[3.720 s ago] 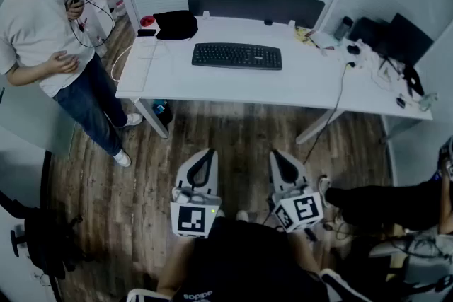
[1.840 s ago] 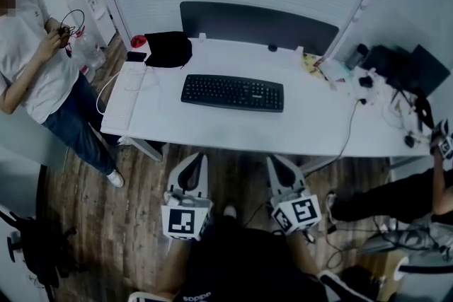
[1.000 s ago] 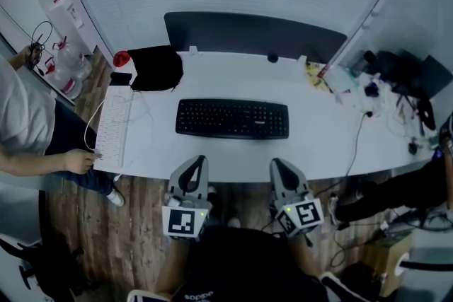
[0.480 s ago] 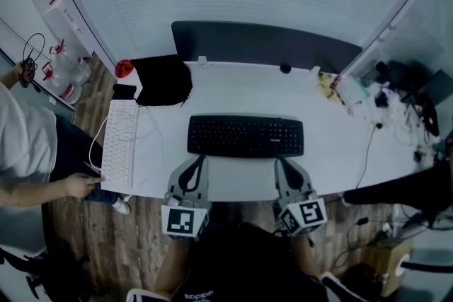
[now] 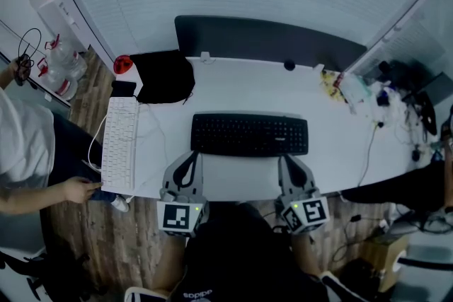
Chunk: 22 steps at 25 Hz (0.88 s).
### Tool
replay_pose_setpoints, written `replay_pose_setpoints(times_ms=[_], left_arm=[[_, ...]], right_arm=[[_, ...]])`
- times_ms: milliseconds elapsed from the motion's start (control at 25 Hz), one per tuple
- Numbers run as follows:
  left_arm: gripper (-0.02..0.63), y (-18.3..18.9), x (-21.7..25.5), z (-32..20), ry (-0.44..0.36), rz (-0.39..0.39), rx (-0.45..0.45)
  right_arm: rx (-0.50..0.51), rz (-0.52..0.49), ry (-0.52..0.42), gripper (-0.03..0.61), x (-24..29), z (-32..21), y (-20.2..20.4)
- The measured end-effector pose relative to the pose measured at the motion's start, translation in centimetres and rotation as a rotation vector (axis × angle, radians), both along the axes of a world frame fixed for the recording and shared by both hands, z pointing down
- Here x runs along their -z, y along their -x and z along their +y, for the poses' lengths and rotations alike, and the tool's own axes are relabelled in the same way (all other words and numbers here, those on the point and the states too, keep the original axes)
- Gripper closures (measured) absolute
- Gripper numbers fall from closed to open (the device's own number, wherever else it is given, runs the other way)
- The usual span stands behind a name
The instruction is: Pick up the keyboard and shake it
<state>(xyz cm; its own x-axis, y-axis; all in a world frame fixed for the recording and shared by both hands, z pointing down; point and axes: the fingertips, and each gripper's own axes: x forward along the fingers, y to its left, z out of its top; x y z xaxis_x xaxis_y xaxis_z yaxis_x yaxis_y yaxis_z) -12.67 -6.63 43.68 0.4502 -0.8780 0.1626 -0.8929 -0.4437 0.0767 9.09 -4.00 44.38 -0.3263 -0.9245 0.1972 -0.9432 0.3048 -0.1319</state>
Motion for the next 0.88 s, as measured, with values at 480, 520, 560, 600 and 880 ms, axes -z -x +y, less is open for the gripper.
replay_pose_setpoints(times_ms=[480,520,560,600,880], left_arm=[[0.611,-1.0,-0.6,-0.8,0.027,0.004,0.012],[0.611,-1.1,-0.6,-1.0,0.030,0.004,0.018],[0.611,-1.2,-0.7,-1.2,0.034,0.005,0.024],[0.611,-1.2,-0.7,-1.4,0.037,0.007,0.032],[0.611,-0.5,-2.4,-2.3,0.084,-0.011,0.079]], right_arm=[[-0.012,-0.005,0.008,0.575,0.0,-1.0,-2.0],[-0.009,-0.004,0.006,0.575,0.1,-1.3,-2.3],[-0.007,-0.001,0.003,0.575,0.3,-1.7,-2.6],[-0.004,0.001,0.001,0.575,0.5,-2.0,-3.0],[0.012,0.005,0.008,0.575,0.1,-3.6,-5.2]])
